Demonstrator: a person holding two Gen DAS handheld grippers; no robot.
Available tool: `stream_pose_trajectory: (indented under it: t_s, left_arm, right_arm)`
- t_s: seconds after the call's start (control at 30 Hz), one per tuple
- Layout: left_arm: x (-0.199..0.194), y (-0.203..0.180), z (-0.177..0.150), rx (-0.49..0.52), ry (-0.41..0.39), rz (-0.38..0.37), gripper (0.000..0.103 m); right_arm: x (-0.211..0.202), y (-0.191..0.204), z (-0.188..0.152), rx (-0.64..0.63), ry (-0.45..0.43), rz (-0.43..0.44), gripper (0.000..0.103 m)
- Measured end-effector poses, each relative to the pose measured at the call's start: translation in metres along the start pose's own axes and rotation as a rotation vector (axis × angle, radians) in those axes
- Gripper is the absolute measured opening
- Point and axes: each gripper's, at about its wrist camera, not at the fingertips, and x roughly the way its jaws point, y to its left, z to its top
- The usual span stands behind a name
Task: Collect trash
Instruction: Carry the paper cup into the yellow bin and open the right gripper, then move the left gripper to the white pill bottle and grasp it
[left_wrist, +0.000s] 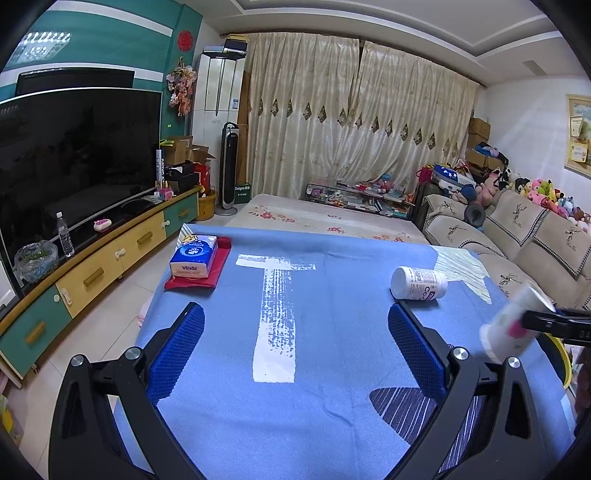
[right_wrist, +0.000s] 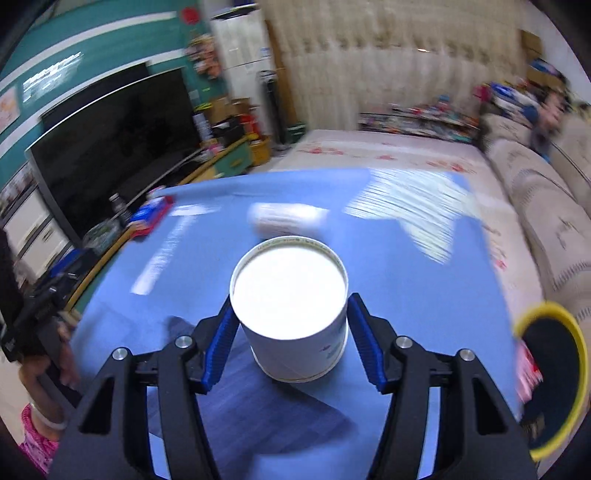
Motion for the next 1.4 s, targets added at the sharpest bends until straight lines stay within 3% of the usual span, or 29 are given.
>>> stream_pose_trajectory:
  t_s: [0.33,0.47,0.6,0.87,0.97,1.0,1.23,1.4]
  left_arm:
    - [0.009,-0.003,-0.003,0.016,0.027,0.015,0.098]
    - [0.013,-0.004,-0.004,0.019,0.038,0.014,0.098]
    - [0.017,-0.005,-0.007,0.024,0.055,0.008,0.098]
    - [0.022,-0.016,-0.003,0.002,0.101,-0.053,0.098]
    - [0.022,-0.032,0.001,0.044,0.12,-0.077,0.098]
    - [0.022,-0.041,0.004,0.068,0.127,-0.079,0.098]
    - [0.046,-0.11,0.02,0.149,0.195,-0.157,0.098]
    - [0.08,-0.165,0.021,0.217,0.241,-0.168,0.098]
  right_arm:
    - [-0.062,-0.165,-0.054,0.318,-0.055,-0.341,0.057]
    - [-0.065,-0.213,-0.071,0.407,-0.032,-0.457,0.057]
    - [-0.059,-0.25,-0.088,0.478,-0.003,-0.515,0.057]
    - [-0.046,-0.28,-0.101,0.537,0.024,-0.556,0.058]
    - [-0.042,-0.284,-0.101,0.544,0.034,-0.559,0.064]
    - [-0.041,-0.286,-0.102,0.547,0.034,-0.56,0.069]
    - [-0.048,-0.279,-0.1,0.541,-0.005,-0.532,0.07]
    - [-0.052,-0.272,-0.099,0.529,-0.015,-0.496,0.07]
